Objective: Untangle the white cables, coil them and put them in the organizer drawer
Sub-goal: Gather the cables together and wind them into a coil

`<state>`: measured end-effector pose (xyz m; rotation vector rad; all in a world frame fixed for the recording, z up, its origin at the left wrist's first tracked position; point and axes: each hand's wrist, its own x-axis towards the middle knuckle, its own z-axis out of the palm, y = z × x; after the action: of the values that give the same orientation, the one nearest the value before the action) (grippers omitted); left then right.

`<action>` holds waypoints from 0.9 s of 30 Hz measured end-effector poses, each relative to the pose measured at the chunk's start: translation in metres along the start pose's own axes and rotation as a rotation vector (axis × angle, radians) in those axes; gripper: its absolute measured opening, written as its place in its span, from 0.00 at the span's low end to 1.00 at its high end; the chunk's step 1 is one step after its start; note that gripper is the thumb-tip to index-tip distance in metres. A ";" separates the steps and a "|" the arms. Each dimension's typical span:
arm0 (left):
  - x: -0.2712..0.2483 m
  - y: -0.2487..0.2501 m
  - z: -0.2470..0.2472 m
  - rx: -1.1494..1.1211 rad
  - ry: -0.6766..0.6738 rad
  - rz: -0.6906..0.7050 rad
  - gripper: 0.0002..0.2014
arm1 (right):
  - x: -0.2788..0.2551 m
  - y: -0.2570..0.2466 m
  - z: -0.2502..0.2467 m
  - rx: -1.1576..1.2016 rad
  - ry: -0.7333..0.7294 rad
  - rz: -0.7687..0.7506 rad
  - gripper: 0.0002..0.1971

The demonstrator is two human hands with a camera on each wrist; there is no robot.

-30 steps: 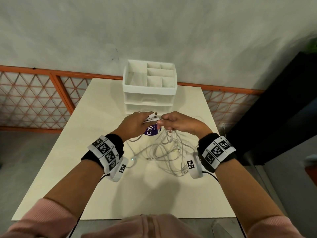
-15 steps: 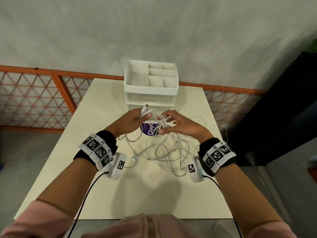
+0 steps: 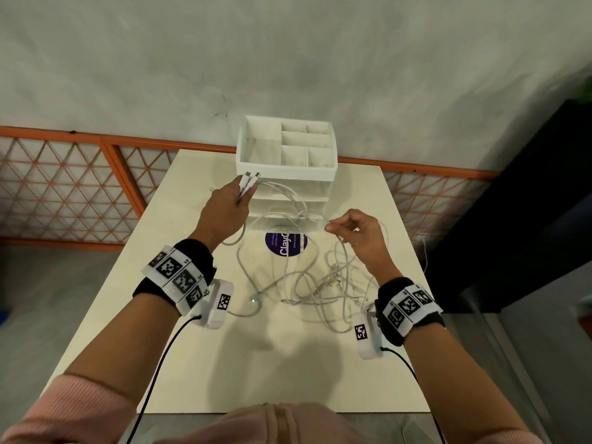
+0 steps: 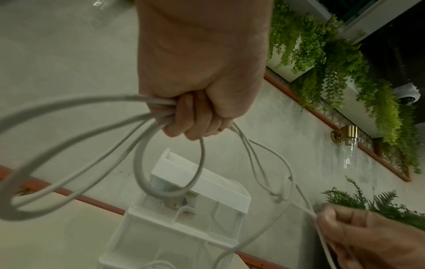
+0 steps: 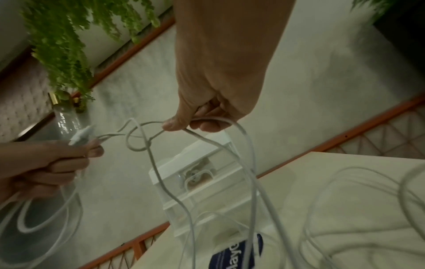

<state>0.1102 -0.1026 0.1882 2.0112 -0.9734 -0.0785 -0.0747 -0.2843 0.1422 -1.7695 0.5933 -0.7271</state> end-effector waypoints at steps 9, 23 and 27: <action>-0.001 -0.004 0.005 0.046 0.030 0.061 0.13 | -0.010 0.013 0.006 -0.289 -0.251 0.212 0.18; -0.004 0.041 -0.012 -0.234 0.034 0.180 0.08 | 0.019 -0.054 0.038 -0.072 -0.507 0.047 0.07; 0.000 0.022 -0.024 -0.239 0.294 0.047 0.16 | 0.015 -0.033 0.020 -0.134 -0.537 0.139 0.10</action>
<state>0.1059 -0.0930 0.2194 1.7214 -0.7826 0.1189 -0.0484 -0.2715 0.1721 -1.9216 0.3968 -0.1014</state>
